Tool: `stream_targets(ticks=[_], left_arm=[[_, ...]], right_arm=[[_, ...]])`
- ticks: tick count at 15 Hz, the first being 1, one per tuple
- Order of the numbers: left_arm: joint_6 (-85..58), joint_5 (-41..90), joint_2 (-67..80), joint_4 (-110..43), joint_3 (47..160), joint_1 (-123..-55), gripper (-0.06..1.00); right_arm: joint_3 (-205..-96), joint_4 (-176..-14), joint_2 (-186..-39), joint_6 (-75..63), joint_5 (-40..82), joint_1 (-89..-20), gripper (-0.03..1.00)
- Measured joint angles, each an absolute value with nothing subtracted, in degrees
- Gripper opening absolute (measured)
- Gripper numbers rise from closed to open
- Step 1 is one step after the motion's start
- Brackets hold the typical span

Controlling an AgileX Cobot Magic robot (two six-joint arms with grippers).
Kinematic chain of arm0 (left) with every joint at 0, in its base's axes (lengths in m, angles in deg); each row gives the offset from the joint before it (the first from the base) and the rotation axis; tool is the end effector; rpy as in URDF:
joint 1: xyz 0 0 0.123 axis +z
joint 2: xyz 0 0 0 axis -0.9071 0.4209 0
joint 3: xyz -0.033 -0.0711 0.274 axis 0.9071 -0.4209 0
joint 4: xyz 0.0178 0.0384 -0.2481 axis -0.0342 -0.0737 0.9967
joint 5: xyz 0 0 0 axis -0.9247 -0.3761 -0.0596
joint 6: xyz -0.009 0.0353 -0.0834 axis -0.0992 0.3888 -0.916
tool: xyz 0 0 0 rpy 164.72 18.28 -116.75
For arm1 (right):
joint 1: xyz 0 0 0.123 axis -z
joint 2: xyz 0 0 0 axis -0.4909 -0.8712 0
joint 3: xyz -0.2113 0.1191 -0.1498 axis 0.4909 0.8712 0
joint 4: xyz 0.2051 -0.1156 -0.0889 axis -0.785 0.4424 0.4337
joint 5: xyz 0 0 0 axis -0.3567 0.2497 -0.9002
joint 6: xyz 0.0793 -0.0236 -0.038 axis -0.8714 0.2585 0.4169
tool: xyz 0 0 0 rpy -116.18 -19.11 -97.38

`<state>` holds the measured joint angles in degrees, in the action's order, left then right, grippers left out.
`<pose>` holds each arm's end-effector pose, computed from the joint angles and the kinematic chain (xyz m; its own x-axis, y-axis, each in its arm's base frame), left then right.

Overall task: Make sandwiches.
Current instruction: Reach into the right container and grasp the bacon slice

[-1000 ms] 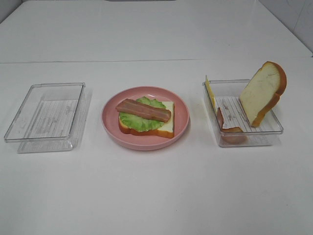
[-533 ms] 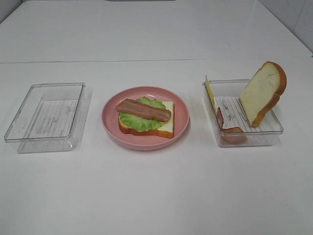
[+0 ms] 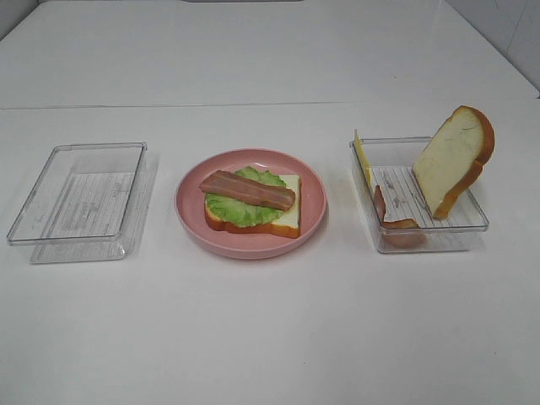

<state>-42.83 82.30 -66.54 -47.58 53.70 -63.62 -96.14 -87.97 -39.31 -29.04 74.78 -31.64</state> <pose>-0.0086 0.0005 0.2801 -0.4573 0.0667 -0.8868 0.0036 0.9973 0.0732 -0.0022 0.0005 0.2609 -0.5289 -0.0175 -0.8485 -0.0426 0.9991 0.0060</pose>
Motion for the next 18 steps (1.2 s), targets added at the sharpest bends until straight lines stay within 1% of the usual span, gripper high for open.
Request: stream_targets(ticks=[1,4,7,9,10,14,16,17,18], left_arm=[[-42.83,82.30,-66.54,-47.58,53.70,-63.62,0.87],[-42.83,82.30,-66.54,-47.58,53.70,-63.62,0.87],[-42.83,82.24,-66.54,-47.58,53.70,-63.62,0.87],[-42.83,82.24,-66.54,-47.58,53.70,-63.62,0.87],[-42.83,82.24,-66.54,-47.58,53.70,-63.62,0.87],[-42.83,82.24,-66.54,-47.58,53.70,-63.62,0.87],[-42.83,82.24,-66.54,-47.58,53.70,-63.62,0.87],[-42.83,82.24,-66.54,-47.58,53.70,-63.62,0.87],[-42.83,82.24,-66.54,-47.58,53.70,-63.62,0.87]], right_arm=[[-96.37,-87.97,-39.71,-29.38,74.78,-31.64,0.85],[-102.38,-88.43,-54.27,-29.38,75.18,-31.64,0.85],[-113.16,-91.12,-74.03,-29.38,75.58,-31.64,0.85],[-118.20,-92.15,-83.20,-29.38,75.81,-31.64,0.85],[-124.10,-92.44,-94.49,-29.38,75.98,-31.64,0.85],[-131.26,-94.10,-110.47,-27.44,75.93,-31.64,0.85],[-133.44,-96.62,-115.52,-25.20,75.87,-31.64,0.85],[-135.56,-101.32,-121.53,-20.90,75.01,-31.64,0.85],[-136.59,-103.95,-124.45,-18.90,73.52,-31.81,0.85]])
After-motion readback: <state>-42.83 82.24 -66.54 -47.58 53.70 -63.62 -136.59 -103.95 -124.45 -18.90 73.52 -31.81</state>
